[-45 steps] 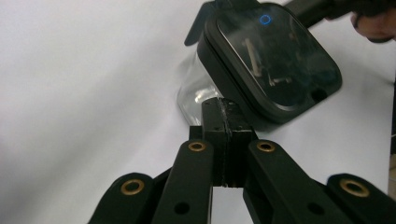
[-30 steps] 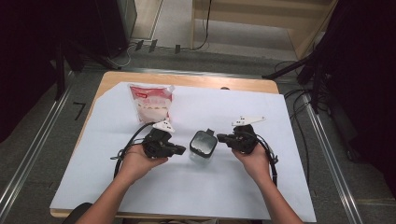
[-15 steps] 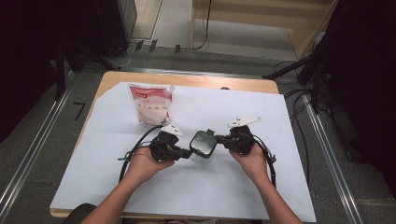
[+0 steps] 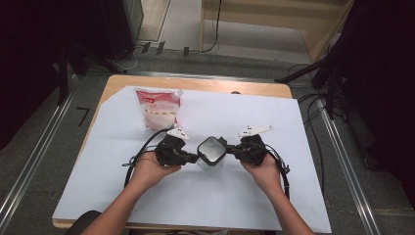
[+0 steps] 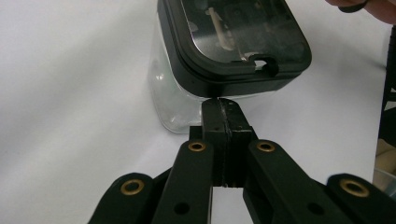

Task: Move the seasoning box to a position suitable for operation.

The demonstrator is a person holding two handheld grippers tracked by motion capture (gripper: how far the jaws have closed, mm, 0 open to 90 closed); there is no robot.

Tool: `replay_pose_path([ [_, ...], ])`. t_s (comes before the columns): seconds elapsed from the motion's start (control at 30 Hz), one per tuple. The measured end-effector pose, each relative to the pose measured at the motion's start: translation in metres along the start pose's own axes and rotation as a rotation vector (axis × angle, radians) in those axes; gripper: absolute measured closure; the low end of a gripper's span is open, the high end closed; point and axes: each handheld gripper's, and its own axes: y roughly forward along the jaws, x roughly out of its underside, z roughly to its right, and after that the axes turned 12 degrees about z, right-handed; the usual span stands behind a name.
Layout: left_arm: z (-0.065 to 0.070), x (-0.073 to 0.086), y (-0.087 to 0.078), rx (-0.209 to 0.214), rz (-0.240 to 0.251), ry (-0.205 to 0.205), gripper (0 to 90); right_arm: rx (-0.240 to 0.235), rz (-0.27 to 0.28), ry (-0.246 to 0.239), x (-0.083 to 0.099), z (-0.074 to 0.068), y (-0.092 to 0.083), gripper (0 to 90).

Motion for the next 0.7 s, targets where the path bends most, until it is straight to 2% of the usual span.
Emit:
replay_pose_path([
  [0.4,-0.01,-0.007,0.005,-0.004,0.002,-0.004,90.0,0.016,-0.001,0.022,0.006,-0.007,-0.008,90.0],
  [0.5,-0.013,-0.009,0.006,-0.006,0.01,-0.02,90.0,0.018,0.0,0.024,0.008,-0.01,-0.01,90.0],
  [0.6,-0.017,-0.009,0.006,0.007,0.005,-0.015,90.0,0.017,-0.003,0.028,0.009,-0.011,-0.011,90.0],
  [0.63,-0.018,-0.01,0.006,-0.001,0.001,-0.008,90.0,0.015,-0.004,0.027,0.009,-0.012,-0.011,90.0],
  [0.7,-0.02,-0.01,0.006,0.006,0.016,-0.026,90.0,0.01,-0.009,0.024,0.01,-0.015,-0.011,90.0],
])
